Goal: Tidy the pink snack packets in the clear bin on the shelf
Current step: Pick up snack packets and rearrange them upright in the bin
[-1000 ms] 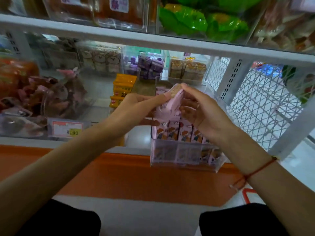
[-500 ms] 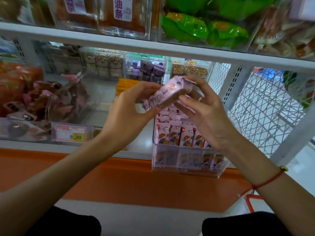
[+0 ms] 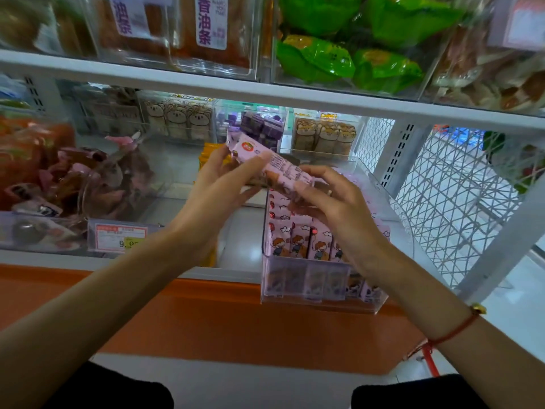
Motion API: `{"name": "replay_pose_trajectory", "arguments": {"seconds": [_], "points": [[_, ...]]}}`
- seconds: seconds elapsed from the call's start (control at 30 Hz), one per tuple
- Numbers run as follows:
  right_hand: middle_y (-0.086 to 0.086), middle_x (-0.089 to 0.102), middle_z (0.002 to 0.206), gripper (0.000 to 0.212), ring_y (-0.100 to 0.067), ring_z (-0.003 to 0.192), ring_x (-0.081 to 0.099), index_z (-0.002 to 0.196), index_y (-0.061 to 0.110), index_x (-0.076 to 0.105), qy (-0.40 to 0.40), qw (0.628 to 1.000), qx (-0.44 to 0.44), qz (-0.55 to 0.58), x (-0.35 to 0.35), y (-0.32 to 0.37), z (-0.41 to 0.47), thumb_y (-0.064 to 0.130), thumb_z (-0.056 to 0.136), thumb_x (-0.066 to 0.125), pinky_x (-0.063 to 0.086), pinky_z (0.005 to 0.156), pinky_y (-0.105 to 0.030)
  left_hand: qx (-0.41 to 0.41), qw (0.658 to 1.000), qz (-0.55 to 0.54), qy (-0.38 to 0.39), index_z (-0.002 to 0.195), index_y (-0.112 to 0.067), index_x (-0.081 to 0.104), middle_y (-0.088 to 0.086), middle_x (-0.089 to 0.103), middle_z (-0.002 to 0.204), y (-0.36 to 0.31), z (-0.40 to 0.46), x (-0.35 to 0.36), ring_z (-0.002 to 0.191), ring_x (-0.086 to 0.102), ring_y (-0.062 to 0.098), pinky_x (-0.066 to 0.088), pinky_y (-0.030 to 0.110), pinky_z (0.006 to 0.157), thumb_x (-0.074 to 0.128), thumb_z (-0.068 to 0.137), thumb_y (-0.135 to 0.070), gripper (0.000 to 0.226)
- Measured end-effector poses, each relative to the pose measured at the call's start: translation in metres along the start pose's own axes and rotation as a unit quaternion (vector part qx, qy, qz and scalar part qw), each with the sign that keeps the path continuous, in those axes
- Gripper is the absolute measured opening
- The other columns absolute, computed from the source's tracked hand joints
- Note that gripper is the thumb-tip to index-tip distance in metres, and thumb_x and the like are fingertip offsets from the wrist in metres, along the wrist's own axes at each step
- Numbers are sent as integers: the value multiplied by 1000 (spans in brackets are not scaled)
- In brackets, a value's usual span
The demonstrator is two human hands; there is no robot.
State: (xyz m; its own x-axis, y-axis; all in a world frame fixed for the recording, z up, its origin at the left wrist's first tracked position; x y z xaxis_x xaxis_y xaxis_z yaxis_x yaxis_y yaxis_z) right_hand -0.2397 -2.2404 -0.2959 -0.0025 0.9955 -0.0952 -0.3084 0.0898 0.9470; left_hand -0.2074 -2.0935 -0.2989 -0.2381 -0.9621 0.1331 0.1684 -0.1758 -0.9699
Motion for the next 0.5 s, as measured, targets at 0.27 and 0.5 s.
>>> {"name": "replay_pose_trajectory", "arguments": {"seconds": [0.27, 0.5], "points": [[-1, 68, 74, 27, -11, 64, 62, 90, 14, 69, 21, 994, 88, 56, -4, -15, 1, 38, 78, 64, 51, 60, -17, -48, 997, 3, -65, 110, -12, 62, -3, 76, 89, 7, -6, -11, 82, 72, 8, 56, 17, 62, 69, 80, -39, 41], [1, 67, 71, 22, -9, 63, 61, 87, 15, 67, -3, 993, 99, 66, -11, -20, 3, 35, 87, 58, 52, 61, -19, -41, 998, -7, -53, 115, -9, 61, 0, 75, 92, 5, -5, -7, 82, 72, 9, 55, 16, 62, 65, 84, -35, 41]]}}
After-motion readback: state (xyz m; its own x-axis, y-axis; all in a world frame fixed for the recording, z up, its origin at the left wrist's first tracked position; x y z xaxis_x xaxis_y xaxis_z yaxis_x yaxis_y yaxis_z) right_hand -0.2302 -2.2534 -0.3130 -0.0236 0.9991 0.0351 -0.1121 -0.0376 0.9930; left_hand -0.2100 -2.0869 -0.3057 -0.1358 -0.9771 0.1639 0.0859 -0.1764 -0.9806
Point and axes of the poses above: each hand's wrist, its own z-axis towards the middle knuckle, its own x-axis out of the palm, y = z × x, the point moved 8 cm from there along z, towards the middle knuckle
